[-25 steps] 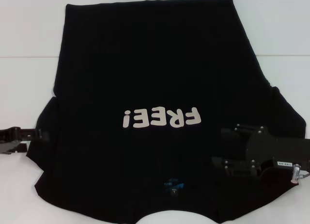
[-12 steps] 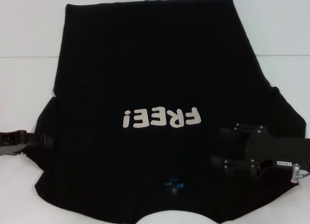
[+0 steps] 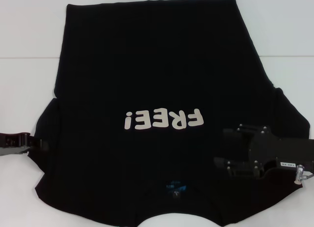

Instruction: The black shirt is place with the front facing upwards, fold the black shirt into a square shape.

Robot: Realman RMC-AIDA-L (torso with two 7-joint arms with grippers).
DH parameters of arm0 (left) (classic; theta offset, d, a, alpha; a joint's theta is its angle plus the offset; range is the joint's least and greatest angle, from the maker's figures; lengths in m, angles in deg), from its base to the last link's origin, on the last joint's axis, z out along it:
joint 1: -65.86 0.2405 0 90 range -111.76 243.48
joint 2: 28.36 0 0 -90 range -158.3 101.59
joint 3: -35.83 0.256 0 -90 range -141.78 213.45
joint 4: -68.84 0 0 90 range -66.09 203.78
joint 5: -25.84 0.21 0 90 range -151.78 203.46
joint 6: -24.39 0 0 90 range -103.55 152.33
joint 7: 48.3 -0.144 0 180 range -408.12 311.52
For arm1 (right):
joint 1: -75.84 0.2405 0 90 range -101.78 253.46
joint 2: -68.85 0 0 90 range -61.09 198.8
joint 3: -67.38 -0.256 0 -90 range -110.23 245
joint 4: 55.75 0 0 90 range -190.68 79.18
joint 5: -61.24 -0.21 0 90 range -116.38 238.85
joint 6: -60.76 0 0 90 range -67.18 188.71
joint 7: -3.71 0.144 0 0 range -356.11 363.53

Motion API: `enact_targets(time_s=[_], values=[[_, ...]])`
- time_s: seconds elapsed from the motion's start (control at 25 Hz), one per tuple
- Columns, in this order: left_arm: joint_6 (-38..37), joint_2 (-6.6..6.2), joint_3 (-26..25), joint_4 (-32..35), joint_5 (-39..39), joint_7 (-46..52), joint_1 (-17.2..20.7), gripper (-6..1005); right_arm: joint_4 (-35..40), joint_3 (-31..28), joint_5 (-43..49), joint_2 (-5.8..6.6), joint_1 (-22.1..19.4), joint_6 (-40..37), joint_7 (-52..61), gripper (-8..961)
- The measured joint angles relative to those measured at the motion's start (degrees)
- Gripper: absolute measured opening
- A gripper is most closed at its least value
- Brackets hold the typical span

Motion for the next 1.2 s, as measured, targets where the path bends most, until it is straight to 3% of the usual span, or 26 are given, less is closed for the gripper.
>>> enact_targets(time_s=[0.4, 0.64, 1.2], values=[[-0.6, 0.10, 0.1, 0.6, -0.2, -0.9, 0.1, 111, 0.0, 0.0, 0.0, 0.02, 0.0, 0.0, 0.0, 824], [-1.0, 0.17, -0.1, 1.0, 0.2, -0.5, 0.2, 21, 0.0, 0.0, 0.0, -0.02, 0.0, 0.0, 0.0, 824], [-2.8, -1.65, -3.8, 7.3, 0.5, 0.5, 3.0, 24, 0.0, -0.2, -0.1, 0.02, -0.2, 0.0, 0.0, 824]])
